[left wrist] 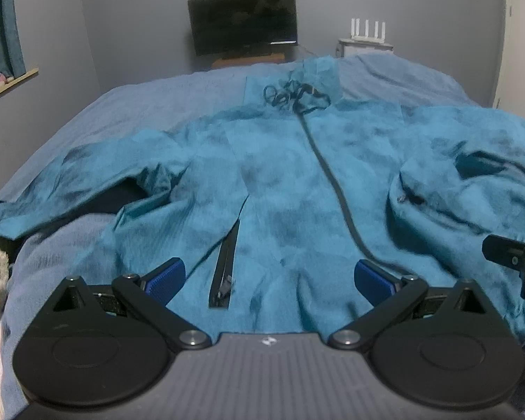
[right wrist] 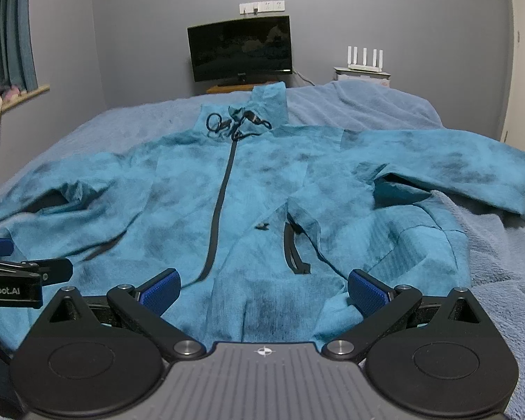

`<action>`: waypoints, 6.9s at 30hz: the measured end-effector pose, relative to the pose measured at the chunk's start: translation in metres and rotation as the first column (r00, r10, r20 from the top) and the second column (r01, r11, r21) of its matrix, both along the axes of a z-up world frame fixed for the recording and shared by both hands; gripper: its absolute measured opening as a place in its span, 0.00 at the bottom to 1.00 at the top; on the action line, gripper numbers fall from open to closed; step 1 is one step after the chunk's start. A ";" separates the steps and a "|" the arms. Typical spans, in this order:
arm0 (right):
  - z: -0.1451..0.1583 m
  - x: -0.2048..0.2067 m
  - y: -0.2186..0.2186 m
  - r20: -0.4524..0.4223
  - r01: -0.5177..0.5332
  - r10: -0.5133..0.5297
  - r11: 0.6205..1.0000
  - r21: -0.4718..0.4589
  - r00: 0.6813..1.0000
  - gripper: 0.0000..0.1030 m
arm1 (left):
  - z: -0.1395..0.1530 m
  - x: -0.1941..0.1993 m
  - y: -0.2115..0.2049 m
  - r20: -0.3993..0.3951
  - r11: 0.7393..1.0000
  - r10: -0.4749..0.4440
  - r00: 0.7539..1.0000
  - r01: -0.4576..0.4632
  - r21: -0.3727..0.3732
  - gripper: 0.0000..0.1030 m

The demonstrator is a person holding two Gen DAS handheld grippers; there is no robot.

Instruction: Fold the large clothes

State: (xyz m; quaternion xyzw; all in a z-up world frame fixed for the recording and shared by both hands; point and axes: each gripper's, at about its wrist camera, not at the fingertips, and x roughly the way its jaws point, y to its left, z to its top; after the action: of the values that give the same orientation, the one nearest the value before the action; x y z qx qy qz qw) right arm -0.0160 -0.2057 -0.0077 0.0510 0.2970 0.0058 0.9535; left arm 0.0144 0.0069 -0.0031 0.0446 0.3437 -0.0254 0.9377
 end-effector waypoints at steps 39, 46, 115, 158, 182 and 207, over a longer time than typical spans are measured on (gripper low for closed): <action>-0.116 0.141 -0.354 -0.167 0.606 -0.691 0.460 0.649 0.703 0.55 | -0.093 0.161 0.039 -0.092 0.999 0.023 0.995 -0.026 -0.023 1.00; -0.119 0.151 -0.403 -0.065 0.605 -0.815 0.372 0.704 0.576 0.38 | -0.096 0.163 0.043 -0.094 0.998 0.031 0.995 -0.036 -0.056 1.00; -0.107 0.170 -0.168 0.197 0.226 -0.403 0.784 0.578 0.894 0.79 | -0.071 0.247 -0.187 0.039 0.937 -0.250 0.967 0.232 0.262 0.07; -0.131 0.209 -0.057 0.121 -0.053 0.047 0.997 0.050 0.992 0.90 | -0.103 0.222 -0.010 0.148 0.962 0.047 0.988 -0.084 0.258 0.97; -0.135 0.218 -0.083 0.123 0.099 -0.115 0.986 0.135 0.986 0.90 | -0.088 0.200 0.085 0.060 0.974 0.172 0.983 -0.160 -0.163 0.73; -0.148 0.229 -0.071 0.089 0.113 -0.115 0.993 0.029 0.989 0.94 | -0.073 0.169 0.072 0.184 0.979 0.189 0.965 -0.170 -0.111 0.66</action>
State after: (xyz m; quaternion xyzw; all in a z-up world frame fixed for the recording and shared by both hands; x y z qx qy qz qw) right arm 0.2131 -0.2766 -0.1553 0.0790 0.2497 -0.0430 0.9641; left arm 0.1835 0.0789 -0.0761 -0.0286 0.2517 0.0481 0.9662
